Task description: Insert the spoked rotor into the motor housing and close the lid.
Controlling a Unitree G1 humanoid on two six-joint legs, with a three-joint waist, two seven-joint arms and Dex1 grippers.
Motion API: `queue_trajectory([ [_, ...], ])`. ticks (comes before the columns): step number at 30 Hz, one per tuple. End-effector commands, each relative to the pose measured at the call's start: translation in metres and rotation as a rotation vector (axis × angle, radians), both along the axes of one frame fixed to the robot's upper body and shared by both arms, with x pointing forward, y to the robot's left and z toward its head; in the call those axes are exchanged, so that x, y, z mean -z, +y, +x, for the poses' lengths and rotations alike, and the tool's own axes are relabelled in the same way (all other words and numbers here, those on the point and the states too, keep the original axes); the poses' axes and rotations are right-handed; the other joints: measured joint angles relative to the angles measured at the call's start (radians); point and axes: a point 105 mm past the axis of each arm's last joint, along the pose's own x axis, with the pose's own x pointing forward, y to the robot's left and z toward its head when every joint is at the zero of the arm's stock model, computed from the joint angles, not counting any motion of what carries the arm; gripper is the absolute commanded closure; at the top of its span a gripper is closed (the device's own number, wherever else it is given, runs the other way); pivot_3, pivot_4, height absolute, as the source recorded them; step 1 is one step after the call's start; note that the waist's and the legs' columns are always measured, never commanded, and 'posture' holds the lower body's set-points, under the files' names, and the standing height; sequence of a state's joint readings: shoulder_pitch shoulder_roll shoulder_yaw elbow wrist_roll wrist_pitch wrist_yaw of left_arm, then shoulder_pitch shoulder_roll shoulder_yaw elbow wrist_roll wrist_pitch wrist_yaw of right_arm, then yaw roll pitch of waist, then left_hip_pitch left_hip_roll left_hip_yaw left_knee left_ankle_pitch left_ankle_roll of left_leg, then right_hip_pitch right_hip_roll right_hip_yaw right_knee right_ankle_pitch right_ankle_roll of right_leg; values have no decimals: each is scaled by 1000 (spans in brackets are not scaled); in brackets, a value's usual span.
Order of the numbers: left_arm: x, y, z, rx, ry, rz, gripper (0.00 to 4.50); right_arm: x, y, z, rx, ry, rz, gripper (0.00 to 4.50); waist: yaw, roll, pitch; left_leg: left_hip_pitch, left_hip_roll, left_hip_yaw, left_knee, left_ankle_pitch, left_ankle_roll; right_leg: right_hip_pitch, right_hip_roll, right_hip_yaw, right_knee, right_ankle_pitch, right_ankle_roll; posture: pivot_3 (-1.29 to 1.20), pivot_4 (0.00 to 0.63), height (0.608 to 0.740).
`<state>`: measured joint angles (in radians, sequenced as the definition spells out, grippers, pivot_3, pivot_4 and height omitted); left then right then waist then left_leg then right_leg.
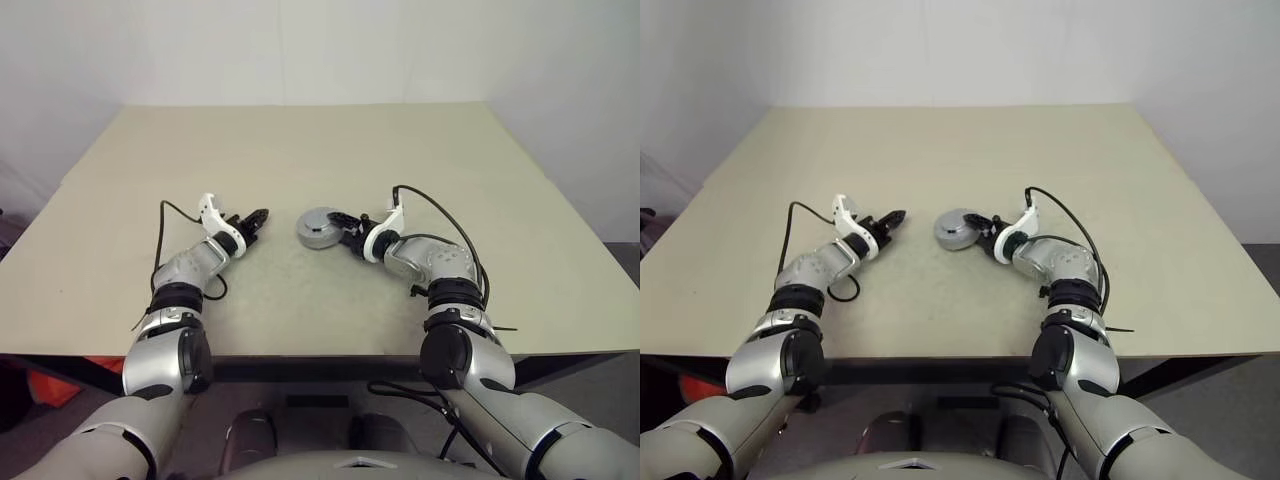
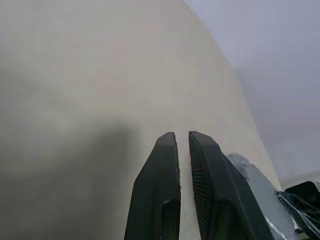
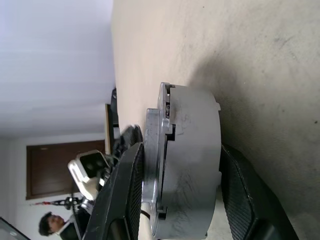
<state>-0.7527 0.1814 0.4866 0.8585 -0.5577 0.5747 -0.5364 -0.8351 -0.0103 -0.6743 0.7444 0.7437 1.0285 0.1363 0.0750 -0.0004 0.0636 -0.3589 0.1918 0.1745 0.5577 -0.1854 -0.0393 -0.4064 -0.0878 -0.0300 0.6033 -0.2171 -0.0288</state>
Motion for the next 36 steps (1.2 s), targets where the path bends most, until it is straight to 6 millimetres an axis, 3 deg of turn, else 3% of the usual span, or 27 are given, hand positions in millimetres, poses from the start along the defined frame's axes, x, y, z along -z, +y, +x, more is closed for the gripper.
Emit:
queue_trajectory([
  [1,-17,8,0,-13,-59,-20,4071,-21,3,8,12,-51,47,2312,1,-1,1,0,0,0,0,0,0,0,0,0,0,0,0,0,0,740],
  [8,-14,12,-7,-31,-50,-44,4071,-26,3,9,19,-66,77,2390,3,-2,2,-2,0,0,0,0,-1,-1,0,0,0,0,0,0,0,740],
  [14,-20,3,-14,1,-48,-137,4071,-56,1,13,28,-170,177,2418,11,-3,4,-7,0,-1,3,0,0,-4,0,-2,1,0,0,0,0,740],
  [21,-44,-10,-33,84,-99,-314,4071,-87,-2,11,14,-273,275,2418,27,-4,4,-19,0,-1,10,-2,4,-12,0,-5,3,0,0,0,0,740],
  [33,-48,-22,-57,162,-78,-482,17,-97,8,3,-47,-318,250,2418,27,-4,5,-21,1,-2,17,-2,4,-11,0,-7,5,1,0,0,0,740],
  [36,-48,-28,-59,200,-58,-550,17,-98,10,0,-68,-327,241,2418,27,-4,5,-21,0,-3,18,-2,4,-11,0,-7,6,1,1,0,0,740],
])
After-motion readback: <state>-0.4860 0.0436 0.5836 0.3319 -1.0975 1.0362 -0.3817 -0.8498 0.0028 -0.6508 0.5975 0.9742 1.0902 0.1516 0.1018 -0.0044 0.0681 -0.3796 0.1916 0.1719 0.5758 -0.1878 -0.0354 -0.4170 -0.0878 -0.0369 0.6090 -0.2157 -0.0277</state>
